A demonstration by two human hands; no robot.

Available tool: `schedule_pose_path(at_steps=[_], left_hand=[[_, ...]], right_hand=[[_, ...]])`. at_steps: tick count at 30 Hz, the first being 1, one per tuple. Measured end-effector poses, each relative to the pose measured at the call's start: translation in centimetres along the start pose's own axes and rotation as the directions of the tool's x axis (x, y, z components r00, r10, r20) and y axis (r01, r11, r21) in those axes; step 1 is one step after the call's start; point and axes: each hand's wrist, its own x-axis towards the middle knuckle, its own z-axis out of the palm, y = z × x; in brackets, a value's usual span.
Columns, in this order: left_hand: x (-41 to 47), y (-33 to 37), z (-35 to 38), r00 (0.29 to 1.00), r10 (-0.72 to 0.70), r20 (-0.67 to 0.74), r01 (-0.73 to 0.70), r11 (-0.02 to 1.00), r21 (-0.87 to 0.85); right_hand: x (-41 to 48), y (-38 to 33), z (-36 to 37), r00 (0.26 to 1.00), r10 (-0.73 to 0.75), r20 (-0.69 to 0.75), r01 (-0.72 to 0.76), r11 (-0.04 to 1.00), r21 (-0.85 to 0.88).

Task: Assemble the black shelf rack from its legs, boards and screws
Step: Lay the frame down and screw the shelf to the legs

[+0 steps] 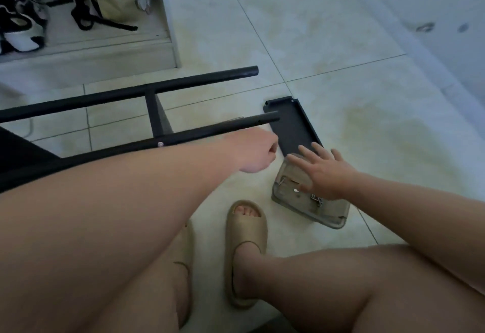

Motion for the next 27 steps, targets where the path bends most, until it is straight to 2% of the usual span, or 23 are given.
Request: schedule_pose_path(at_steps=[4, 8, 13, 15, 18, 22, 27], left_hand=[[3.2, 1.1, 4.0, 0.975, 0.083, 0.206, -0.124, 0.973, 0.196], [5.9, 0.5, 8.6, 0.941, 0.186, 0.284, -0.27, 0.917, 0.295], [8.5, -0.5, 14.5, 0.913, 0.312, 0.265, -0.393, 0.848, 0.356], [9.0, -1.0, 16.4, 0.903, 0.33, 0.275, -0.419, 0.822, 0.386], [9.1, -1.9, 18.3, 0.903, 0.369, 0.219, -0.428, 0.81, 0.401], [9.0, -2.8, 19.1, 0.899, 0.423, 0.115, -0.434, 0.823, 0.367], [9.0, -3.0, 18.9, 0.876, 0.481, 0.021, -0.464, 0.831, 0.307]], right_hand=[[1.0, 3.3, 4.2, 0.994, 0.049, 0.093, -0.052, 0.998, 0.04], [3.8, 4.9, 8.1, 0.981, 0.048, 0.186, -0.07, 0.992, 0.11], [7.7, 5.0, 12.5, 0.962, 0.014, 0.272, -0.064, 0.983, 0.174], [9.0, 5.1, 13.9, 0.959, 0.032, 0.283, -0.109, 0.96, 0.258], [10.4, 6.0, 15.7, 0.95, 0.106, 0.293, -0.219, 0.896, 0.386], [11.2, 7.0, 17.9, 0.951, 0.231, 0.204, -0.304, 0.817, 0.491], [12.3, 5.8, 19.1, 0.964, 0.26, 0.061, -0.241, 0.743, 0.624]])
